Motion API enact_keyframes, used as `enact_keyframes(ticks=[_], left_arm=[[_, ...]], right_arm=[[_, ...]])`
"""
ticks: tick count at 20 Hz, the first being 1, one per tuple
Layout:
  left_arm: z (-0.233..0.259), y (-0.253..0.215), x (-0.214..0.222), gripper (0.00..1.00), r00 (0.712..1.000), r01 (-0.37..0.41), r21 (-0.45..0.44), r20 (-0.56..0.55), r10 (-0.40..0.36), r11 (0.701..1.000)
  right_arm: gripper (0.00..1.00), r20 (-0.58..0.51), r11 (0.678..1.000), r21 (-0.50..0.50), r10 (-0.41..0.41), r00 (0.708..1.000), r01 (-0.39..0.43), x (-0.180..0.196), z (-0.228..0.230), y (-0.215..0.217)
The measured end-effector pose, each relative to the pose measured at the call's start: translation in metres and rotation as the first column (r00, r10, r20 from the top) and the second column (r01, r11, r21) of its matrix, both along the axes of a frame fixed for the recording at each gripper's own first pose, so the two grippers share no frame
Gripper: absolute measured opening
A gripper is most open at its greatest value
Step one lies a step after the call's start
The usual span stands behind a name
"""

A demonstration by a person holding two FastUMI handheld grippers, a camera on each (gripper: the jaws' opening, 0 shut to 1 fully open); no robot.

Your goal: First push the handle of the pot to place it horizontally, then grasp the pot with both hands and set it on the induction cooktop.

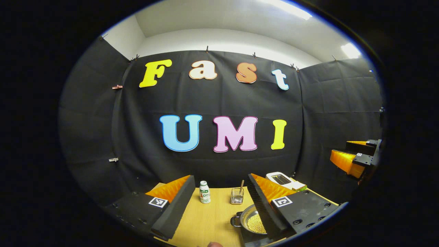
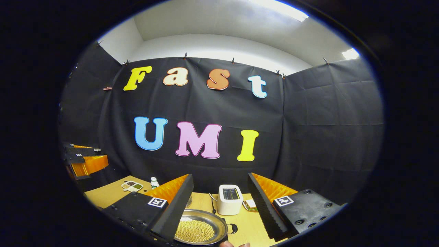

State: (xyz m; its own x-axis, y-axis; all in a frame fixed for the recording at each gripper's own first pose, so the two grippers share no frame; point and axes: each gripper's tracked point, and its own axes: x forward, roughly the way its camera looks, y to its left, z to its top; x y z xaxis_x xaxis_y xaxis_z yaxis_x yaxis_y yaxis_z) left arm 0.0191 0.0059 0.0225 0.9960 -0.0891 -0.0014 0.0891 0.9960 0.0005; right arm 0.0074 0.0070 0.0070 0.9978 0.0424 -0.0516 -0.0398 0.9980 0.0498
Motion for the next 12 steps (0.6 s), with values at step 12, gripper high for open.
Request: enact_keyframes(ticks=[12], left_arm=[[-0.009, -0.003, -0.002, 0.95, 0.999, 0.023, -0.008, -0.045, -0.023, 1.0]], right_arm=[[0.98, -0.032, 0.999, 0.023, -0.033, 0.999, 0.033, -0.005, -0.007, -0.017]])
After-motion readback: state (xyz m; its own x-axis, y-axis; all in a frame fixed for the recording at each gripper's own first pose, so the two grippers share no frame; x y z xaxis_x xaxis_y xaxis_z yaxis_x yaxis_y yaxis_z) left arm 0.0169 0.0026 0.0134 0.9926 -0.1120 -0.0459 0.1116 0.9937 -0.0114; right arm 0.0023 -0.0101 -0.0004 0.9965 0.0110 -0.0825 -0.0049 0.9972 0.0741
